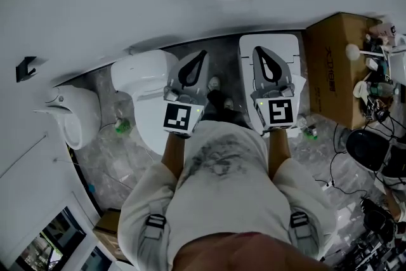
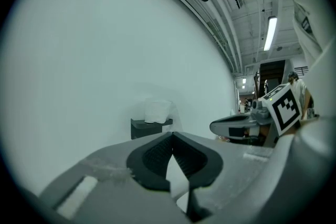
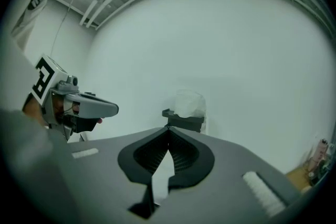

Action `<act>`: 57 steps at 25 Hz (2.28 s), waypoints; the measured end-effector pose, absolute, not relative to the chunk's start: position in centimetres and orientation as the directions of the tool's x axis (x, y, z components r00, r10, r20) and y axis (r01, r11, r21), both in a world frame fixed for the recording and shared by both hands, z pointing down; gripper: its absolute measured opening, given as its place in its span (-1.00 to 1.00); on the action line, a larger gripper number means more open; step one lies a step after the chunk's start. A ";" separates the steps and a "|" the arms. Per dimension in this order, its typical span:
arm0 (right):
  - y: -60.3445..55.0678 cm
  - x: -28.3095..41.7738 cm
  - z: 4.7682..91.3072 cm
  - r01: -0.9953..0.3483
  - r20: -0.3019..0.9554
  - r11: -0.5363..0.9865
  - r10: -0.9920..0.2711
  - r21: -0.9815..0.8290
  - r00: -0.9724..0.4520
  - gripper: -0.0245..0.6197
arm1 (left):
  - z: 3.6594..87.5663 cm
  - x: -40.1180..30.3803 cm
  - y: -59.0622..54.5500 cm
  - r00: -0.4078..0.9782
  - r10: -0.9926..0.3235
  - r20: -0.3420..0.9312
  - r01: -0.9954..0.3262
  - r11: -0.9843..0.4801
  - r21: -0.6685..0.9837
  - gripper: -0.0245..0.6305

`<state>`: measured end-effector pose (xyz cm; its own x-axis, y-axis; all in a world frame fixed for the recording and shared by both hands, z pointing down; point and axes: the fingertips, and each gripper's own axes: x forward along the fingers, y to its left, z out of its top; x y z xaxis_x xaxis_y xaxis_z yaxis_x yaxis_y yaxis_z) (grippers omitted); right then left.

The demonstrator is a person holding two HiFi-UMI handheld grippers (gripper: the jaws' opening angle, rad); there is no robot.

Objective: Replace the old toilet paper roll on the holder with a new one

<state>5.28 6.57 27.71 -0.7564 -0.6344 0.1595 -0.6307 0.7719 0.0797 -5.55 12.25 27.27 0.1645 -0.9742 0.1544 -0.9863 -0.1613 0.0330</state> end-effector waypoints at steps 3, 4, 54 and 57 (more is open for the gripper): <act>4.4 4.4 29.0 -0.644 0.187 0.762 -0.643 0.068 -0.742 -0.92 | 28.3 -6.6 9.8 0.186 -0.968 0.167 -0.983 -0.183 0.035 -0.91; 3.7 3.9 29.2 -0.646 0.195 0.760 -0.646 0.070 -0.738 -0.91 | 28.7 -6.9 9.0 0.197 -0.965 0.173 -0.980 -0.194 0.037 -0.91; -14.1 -1.1 37.8 -0.683 0.229 0.730 -0.668 0.020 -0.708 -0.92 | 38.0 -8.4 -7.3 0.333 -0.914 0.233 -0.941 -0.339 0.012 -0.56; -14.2 -1.2 37.9 -0.668 0.230 0.744 -0.652 0.010 -0.722 -0.92 | 37.9 -7.7 -7.8 0.344 -0.912 0.222 -0.936 -0.352 0.008 -0.56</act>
